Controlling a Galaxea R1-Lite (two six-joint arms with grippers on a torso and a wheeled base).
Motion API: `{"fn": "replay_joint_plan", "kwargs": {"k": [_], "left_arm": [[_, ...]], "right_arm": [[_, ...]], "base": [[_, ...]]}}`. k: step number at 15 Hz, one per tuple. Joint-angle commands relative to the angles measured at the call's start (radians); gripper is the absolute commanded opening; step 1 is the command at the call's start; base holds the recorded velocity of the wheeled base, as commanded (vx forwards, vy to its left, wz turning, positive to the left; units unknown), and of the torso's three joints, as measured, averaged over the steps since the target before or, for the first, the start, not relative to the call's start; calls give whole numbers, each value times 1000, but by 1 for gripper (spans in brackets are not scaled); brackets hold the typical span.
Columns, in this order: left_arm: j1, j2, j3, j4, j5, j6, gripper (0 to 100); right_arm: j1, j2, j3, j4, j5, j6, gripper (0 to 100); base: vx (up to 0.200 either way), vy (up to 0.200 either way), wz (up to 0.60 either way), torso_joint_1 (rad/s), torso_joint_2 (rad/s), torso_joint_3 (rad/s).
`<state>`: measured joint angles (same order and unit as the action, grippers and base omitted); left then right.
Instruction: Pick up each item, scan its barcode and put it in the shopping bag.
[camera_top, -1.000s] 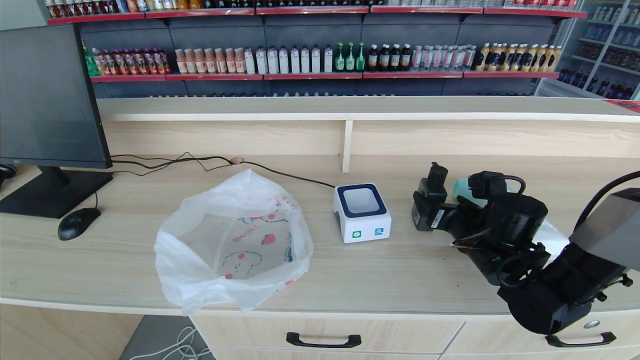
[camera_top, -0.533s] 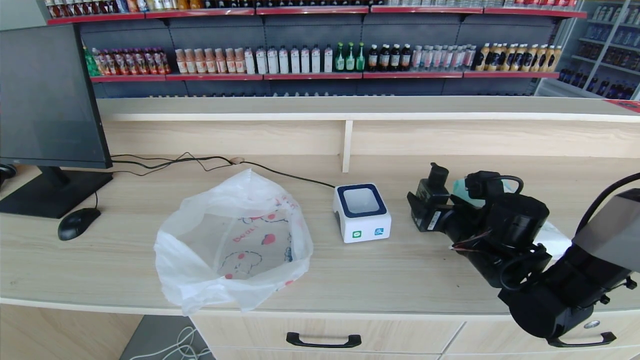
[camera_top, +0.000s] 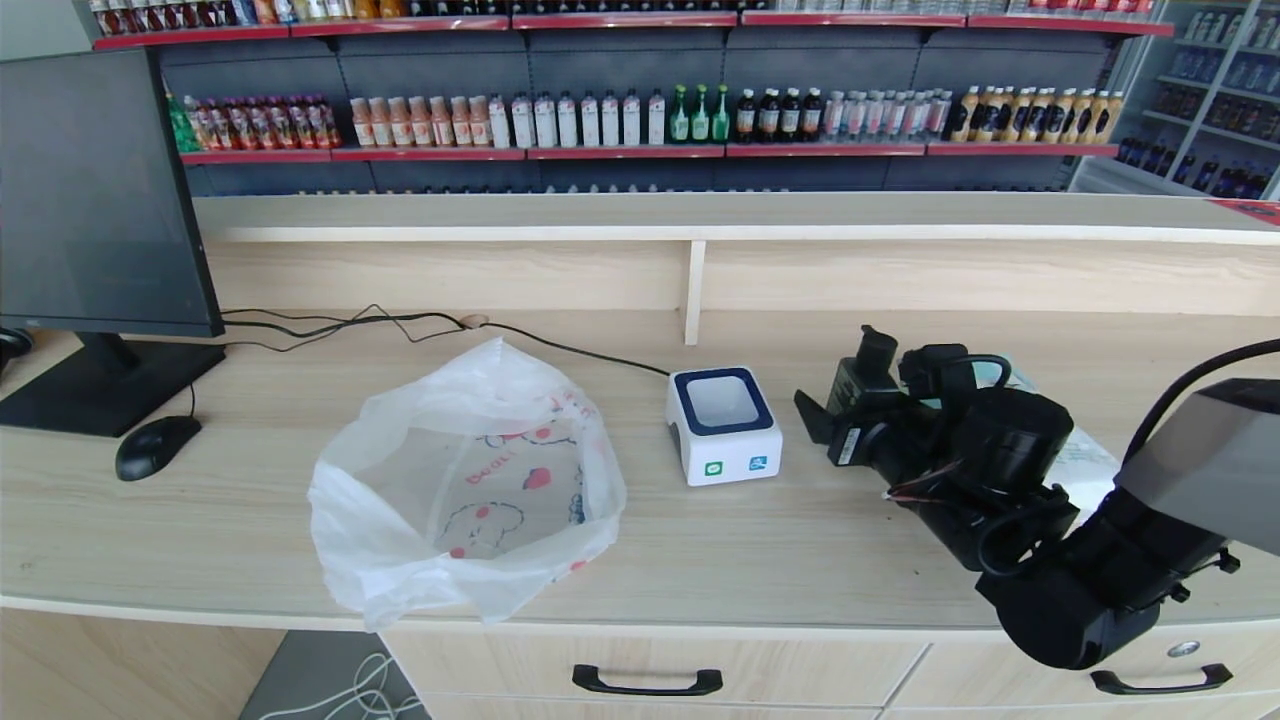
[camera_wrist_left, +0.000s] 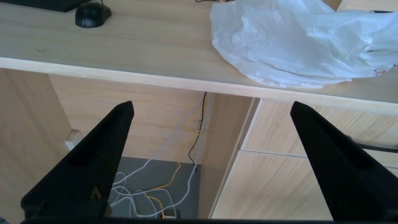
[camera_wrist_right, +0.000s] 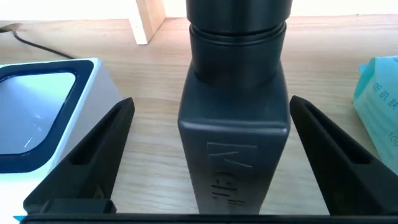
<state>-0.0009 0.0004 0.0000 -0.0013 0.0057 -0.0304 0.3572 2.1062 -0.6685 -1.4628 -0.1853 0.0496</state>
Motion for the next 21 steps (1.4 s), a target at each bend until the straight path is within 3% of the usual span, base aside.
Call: {"fn": "replay_joint_plan", "kwargs": {"k": [1,13,14,21], "left_arm": [[-1,0,0,0,0,0,100],[-1,0,0,0,0,0,100],[-1,0,0,0,0,0,100],[1,0,0,0,0,0,100]], "right_arm": [[-14,31,-16,-4,0,3,100],[-23,69,-72,-4,0,1,100],[-23,69,-72,-4,0,1,0],[-23,43,-74,-4,0,4,0]], "base": [[0,0,0,0,0,0],[0,0,0,0,0,0],[0,0,0,0,0,0],[0,0,0,0,0,0]]}}
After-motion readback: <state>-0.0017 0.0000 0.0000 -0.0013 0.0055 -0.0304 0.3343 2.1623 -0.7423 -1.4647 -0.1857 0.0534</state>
